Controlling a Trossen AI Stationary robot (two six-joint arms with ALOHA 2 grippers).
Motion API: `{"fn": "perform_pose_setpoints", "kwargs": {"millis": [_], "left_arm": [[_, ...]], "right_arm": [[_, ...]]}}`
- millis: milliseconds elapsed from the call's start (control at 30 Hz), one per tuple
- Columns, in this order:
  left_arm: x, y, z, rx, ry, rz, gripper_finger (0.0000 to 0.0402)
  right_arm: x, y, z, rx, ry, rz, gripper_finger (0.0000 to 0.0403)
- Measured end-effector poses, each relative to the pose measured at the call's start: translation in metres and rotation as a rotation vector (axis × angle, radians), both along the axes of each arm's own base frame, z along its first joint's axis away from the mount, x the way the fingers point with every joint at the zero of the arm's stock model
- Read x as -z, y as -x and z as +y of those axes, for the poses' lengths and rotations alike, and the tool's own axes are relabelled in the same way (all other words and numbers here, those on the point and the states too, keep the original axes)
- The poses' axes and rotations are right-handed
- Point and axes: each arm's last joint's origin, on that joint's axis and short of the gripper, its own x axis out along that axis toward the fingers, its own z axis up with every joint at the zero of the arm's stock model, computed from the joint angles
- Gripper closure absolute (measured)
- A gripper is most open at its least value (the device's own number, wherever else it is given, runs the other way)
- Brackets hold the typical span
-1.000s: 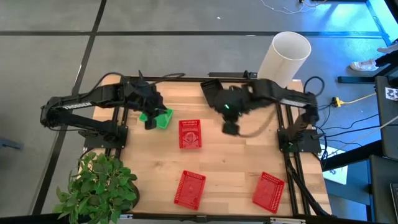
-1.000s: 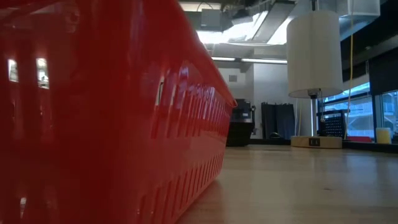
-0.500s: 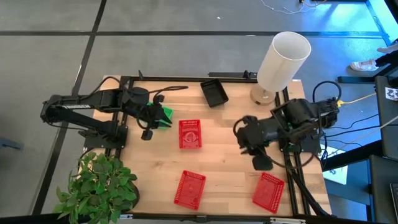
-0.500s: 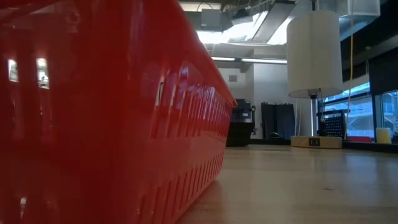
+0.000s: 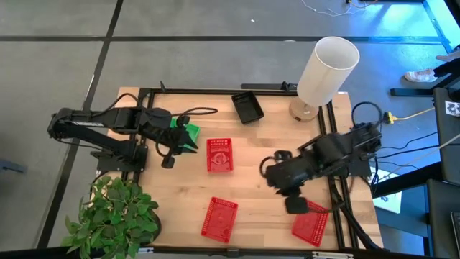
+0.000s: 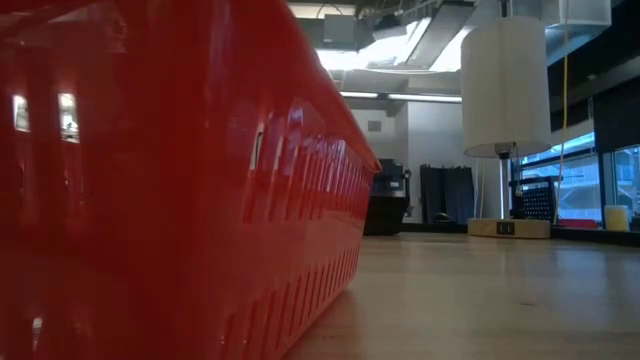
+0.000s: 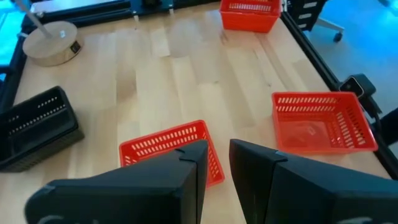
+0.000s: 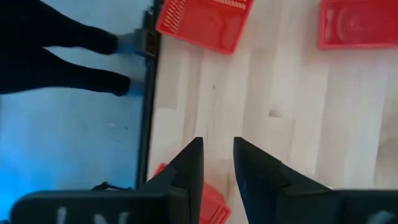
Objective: Stack baskets by color
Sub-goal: Stack the bottom left red bin on the top red bin
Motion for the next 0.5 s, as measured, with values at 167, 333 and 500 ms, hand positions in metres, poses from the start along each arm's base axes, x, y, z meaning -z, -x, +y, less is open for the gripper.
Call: {"fn": "perform_pose_setpoints", "kwargs": {"millis": [167,333,500], "left_arm": [[0.000,0.001,-0.007,0.065,-0.049,-0.005,0.0343],[0.000,0.001,-0.014,0.124,-0.090,-0.014,0.0344],[0.000,0.002,-0.016,0.122,-0.119,-0.017,0.0344]], "right_arm": [[0.026,-0.030,0.009,-0.024,0.041,0.026,0.0316],[0.053,-0.060,0.016,-0.017,0.048,0.039,0.0316],[0.073,-0.080,0.016,-0.014,0.065,0.056,0.0327]]}}
